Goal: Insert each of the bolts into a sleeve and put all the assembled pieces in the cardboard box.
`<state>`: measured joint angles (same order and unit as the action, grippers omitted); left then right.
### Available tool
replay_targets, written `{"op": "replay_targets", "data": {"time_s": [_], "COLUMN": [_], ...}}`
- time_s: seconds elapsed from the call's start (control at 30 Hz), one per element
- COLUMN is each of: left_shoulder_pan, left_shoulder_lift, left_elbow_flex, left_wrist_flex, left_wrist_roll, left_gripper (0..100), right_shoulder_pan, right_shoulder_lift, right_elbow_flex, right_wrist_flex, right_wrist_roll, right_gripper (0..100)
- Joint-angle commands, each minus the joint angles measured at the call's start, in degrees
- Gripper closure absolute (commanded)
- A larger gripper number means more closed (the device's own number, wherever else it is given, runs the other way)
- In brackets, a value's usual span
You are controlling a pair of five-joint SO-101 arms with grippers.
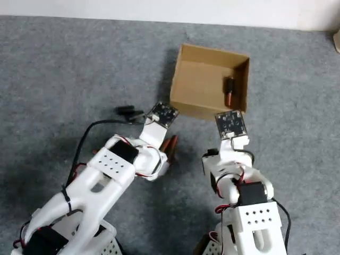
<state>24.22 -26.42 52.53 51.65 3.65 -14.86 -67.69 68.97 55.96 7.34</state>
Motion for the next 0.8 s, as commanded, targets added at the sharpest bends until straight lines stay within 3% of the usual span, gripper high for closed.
{"op": "replay_targets", "data": {"time_s": [0.0,0.2,0.5,0.57,0.67,0.77], "left_shoulder_pan": [1.10,1.10,0.84,0.40,0.40,0.48], "left_shoulder_lift": [3.91,20.62,33.27,34.33,35.03,34.68], "left_elbow_flex": [-0.75,-7.60,-17.71,-19.12,-20.09,-20.00], "left_wrist_flex": [-3.43,-6.33,1.85,3.08,3.43,3.43], "left_wrist_roll": [0.53,0.79,0.88,0.79,0.44,0.62], "left_gripper": [78,78,78,82,97,96], "right_shoulder_pan": [0.66,0.66,0.66,0.66,0.66,0.66], "right_shoulder_lift": [-0.75,-0.75,-0.75,-0.75,-0.75,-0.75], "right_elbow_flex": [-0.22,-0.22,-0.13,-0.13,-0.13,-0.04], "right_wrist_flex": [-0.22,-0.22,-0.31,-0.31,-0.31,-1.01], "right_wrist_roll": [0.70,0.70,0.70,0.70,0.62,0.53], "right_gripper": [99.4,99.4,99.4,99.4,99.4,99.4]}}
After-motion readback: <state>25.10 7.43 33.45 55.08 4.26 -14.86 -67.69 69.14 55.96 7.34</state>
